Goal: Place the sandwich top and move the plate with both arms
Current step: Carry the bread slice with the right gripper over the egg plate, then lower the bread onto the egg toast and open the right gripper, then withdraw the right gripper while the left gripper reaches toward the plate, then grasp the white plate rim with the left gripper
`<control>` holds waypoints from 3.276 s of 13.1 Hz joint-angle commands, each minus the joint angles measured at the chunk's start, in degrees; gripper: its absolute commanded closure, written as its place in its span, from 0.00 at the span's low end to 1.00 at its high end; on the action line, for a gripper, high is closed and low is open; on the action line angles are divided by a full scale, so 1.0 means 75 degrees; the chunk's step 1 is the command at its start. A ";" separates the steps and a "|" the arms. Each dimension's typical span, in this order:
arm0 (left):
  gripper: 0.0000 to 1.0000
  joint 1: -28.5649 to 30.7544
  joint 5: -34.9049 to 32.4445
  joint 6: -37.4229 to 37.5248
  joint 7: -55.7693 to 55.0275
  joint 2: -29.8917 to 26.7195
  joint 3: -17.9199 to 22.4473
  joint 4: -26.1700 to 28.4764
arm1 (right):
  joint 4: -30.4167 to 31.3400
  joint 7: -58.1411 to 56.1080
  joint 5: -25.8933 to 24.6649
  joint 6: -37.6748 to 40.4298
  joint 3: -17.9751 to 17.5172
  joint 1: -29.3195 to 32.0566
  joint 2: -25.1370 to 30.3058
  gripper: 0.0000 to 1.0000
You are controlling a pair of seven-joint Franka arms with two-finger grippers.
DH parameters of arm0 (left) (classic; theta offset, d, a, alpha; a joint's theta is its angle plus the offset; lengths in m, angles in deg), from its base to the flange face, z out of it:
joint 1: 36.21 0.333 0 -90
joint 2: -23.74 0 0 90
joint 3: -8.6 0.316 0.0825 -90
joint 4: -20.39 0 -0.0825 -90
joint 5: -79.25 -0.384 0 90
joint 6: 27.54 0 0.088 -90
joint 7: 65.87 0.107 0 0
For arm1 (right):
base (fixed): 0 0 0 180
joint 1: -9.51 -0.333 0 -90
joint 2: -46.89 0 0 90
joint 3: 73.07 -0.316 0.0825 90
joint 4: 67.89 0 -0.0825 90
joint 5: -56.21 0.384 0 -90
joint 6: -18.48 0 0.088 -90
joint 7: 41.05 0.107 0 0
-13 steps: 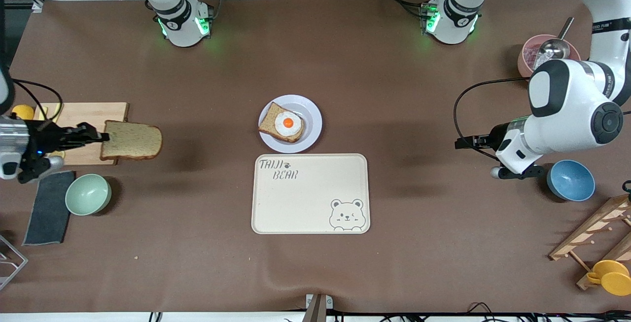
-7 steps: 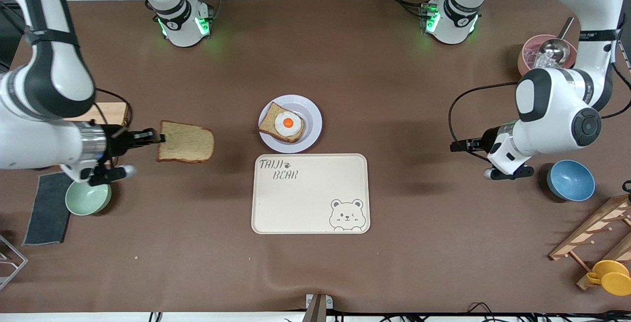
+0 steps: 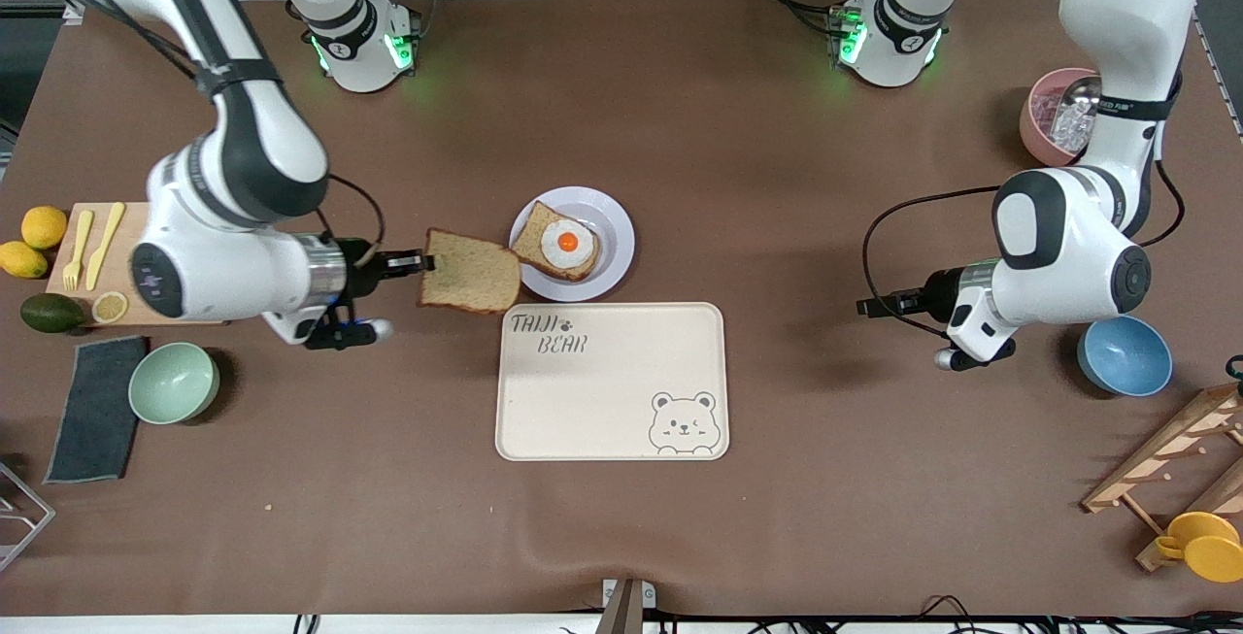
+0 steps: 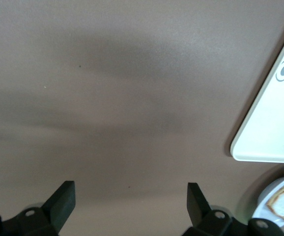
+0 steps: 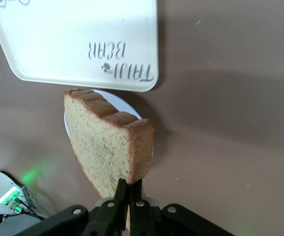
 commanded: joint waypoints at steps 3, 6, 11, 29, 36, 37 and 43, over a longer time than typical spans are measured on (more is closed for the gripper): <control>0.00 0.0302 0.0958 -0.0080 0.0302 -0.0135 -0.0026 0.0481 | 0.1130 0.0292 0.0768 -0.0446 0.0050 -0.0577 0.0164 1.00; 0.00 0.0630 0.1768 -0.0057 0.1554 -0.0135 -0.0026 0.0762 | 0.1810 0.0292 0.0969 -0.1288 0.0050 -0.0869 0.0164 1.00; 0.00 0.0631 0.2778 0.0002 0.1826 -0.0193 -0.0026 0.1080 | 0.2117 0.0292 0.1040 -0.2064 0.0062 -0.1117 -0.0011 1.00; 0.00 0.0527 0.5555 0.0986 0.3877 -0.0041 -0.0272 0.2193 | -0.0484 -0.0805 -0.2382 0.1052 0.0273 0.1424 0.1907 0.00; 0.00 -0.0330 0.7651 0.0179 0.3959 -0.0275 -0.0937 0.2826 | -0.0719 -0.1748 -0.2359 0.1660 0.3167 -0.0087 0.3186 0.00; 0.00 -0.0341 0.7955 -0.0031 0.3971 -0.0264 -0.1183 0.2872 | -0.0777 -0.1539 -0.2347 0.1824 0.3167 0.0007 0.3176 0.00; 0.00 -0.0891 1.0649 -0.1768 0.5897 0.0332 -0.2475 0.2686 | -0.0789 -0.1278 -0.2510 0.1838 0.3144 0.0055 0.3352 0.00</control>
